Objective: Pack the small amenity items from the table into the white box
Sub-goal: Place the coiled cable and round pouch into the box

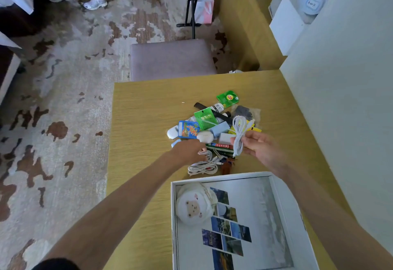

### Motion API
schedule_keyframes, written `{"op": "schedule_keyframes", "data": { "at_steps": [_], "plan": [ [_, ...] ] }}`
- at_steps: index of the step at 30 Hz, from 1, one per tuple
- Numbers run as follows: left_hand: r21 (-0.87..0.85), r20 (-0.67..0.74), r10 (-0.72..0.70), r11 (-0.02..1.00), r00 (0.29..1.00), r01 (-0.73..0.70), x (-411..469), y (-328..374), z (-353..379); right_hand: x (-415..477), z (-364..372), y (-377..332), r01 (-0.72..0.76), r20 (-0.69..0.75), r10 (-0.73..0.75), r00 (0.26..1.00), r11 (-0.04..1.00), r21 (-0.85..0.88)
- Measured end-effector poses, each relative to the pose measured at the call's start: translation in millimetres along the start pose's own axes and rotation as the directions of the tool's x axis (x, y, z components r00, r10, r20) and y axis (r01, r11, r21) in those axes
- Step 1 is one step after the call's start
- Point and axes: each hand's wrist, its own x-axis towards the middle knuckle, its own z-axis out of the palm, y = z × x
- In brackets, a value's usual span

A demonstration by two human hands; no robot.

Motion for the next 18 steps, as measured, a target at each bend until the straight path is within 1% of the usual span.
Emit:
{"op": "schedule_keyframes", "data": {
  "at_steps": [4, 7, 9, 12, 15, 18],
  "plan": [
    [0.149, -0.001, -0.034, 0.988, 0.999, 0.034, 10.6, 8.7, 4.0, -19.0, -6.6, 0.9, 0.032, -0.069, -0.016, 0.997, 0.972, 0.232],
    [0.199, 0.014, -0.064, 0.978, 0.998, 0.060, 14.0, 12.8, 5.5, -32.5, -12.6, -0.6, 0.057, -0.112, -0.007, 0.994, 0.889, 0.455],
    [0.165, 0.029, -0.089, 0.983, 0.996, 0.083, 14.6, 13.0, 5.0, -40.3, -16.3, -2.4, 0.081, -0.149, 0.001, 0.989, 0.837, 0.541],
    [0.090, -0.013, -0.091, 0.992, 0.996, 0.092, 12.5, 11.9, 2.1, -51.1, -20.8, -5.2, 0.091, -0.174, 0.017, 0.985, 0.801, 0.592],
    [-0.008, -0.043, -0.104, 0.995, 0.994, 0.104, 5.4, 12.0, -5.8, -63.4, -22.2, -5.5, 0.067, -0.137, 0.018, 0.990, 0.806, 0.588],
    [-0.149, -0.128, -0.144, 0.981, 0.981, 0.125, -7.1, 9.8, -19.0, -72.9, -21.1, 0.2, 0.018, -0.110, 0.056, 0.992, 0.812, 0.583]
  ]
}}
